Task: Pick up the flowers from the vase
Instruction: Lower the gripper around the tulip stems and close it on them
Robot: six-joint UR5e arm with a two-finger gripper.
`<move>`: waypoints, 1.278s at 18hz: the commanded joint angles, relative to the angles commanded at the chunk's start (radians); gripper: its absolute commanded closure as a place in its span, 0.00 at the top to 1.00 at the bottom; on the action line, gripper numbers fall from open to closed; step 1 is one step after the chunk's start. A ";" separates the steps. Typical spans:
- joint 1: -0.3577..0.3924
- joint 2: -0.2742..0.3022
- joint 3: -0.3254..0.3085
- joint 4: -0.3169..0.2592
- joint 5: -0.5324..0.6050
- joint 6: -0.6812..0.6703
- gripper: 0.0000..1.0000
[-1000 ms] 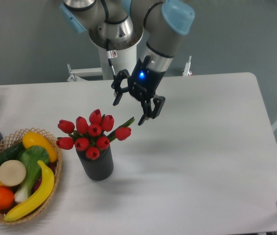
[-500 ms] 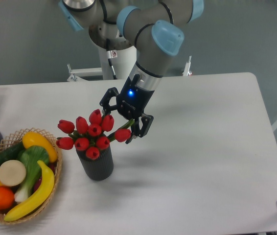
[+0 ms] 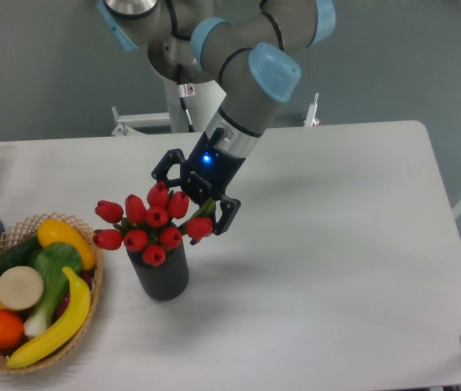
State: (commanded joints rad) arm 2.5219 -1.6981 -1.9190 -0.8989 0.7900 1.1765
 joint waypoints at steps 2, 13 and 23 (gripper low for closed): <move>0.000 -0.005 -0.002 0.002 0.002 0.002 1.00; -0.012 -0.055 0.002 0.058 -0.057 0.003 1.00; -0.009 -0.057 0.005 0.063 -0.100 0.020 0.67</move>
State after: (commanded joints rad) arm 2.5127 -1.7549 -1.9144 -0.8360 0.6903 1.1965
